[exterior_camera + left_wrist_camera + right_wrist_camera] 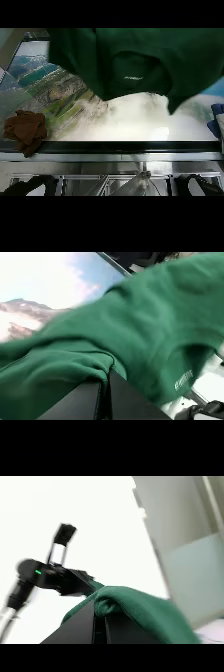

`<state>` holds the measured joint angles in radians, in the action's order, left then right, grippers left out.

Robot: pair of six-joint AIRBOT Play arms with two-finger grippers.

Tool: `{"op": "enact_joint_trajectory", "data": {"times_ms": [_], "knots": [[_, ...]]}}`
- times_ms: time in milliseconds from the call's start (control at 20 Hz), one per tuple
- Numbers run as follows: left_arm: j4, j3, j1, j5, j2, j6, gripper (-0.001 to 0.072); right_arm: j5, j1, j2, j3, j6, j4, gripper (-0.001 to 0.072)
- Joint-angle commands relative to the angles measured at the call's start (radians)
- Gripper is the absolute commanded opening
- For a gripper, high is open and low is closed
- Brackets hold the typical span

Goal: Fold the shirts.

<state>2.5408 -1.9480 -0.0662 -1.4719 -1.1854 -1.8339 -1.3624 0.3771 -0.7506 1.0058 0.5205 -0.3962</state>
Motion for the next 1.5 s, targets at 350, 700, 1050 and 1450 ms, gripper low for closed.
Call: {"op": "enact_joint_trajectory", "data": {"times_ms": [350, 700, 1050, 1450], "knots": [[-0.010, 0.332, 0.043, 0.056, -0.232, -0.111, 0.0019, 0.795, -0.536, -0.359, 0.003, -0.077, 0.528, 0.0021], [-0.003, 0.564, 0.193, -0.003, -0.499, -0.087, 0.0718, 0.433, -0.439, -0.788, 0.005, 0.095, 0.579, 0.0482], [-0.008, 0.589, 0.268, 0.029, -0.509, -0.087, 0.0717, 0.229, 0.093, -0.650, -0.048, 0.522, 1.010, 0.0481], [-0.027, 0.427, 0.055, 0.151, -0.540, -0.085, 0.0698, 0.340, 0.341, -0.566, -0.411, 0.557, 1.055, 0.0445]]}}
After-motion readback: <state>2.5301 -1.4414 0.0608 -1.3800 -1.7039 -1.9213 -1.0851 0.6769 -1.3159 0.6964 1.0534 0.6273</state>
